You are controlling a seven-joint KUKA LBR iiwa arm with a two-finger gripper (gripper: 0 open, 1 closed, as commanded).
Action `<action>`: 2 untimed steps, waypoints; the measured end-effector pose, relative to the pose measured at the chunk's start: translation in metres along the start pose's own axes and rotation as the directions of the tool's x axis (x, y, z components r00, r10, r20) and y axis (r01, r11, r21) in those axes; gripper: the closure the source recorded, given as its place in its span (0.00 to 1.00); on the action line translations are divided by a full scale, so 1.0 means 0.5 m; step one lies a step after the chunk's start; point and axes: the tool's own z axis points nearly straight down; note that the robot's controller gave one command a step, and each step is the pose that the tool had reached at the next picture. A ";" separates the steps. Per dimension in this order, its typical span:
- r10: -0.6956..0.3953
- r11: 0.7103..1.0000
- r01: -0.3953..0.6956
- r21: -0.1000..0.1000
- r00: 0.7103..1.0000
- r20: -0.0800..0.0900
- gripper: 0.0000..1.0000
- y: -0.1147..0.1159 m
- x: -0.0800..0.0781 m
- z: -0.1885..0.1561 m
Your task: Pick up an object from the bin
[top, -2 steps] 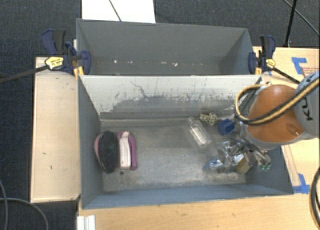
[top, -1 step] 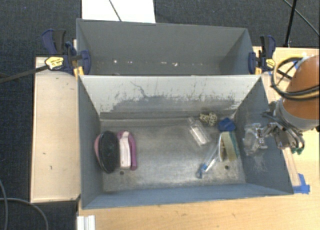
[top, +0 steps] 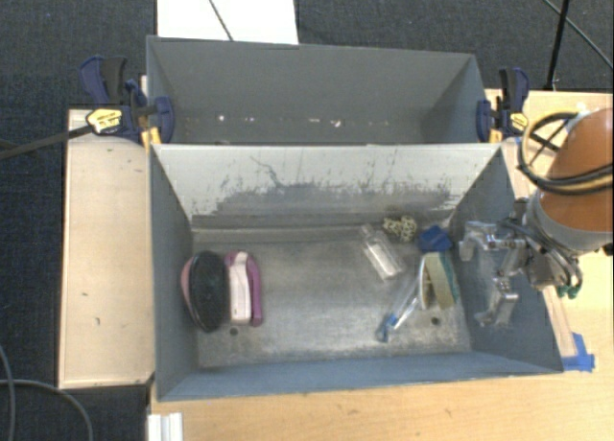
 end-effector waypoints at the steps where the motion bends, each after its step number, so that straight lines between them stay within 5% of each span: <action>1: -0.222 0.975 0.222 -0.002 0.975 -0.001 0.00 0.079 -0.043 0.184; 2: -0.221 0.975 0.221 0.001 0.975 0.006 1.00 0.077 -0.048 0.175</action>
Offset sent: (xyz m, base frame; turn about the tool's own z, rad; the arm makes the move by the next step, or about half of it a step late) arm 0.0207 0.0379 -0.0902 -0.2225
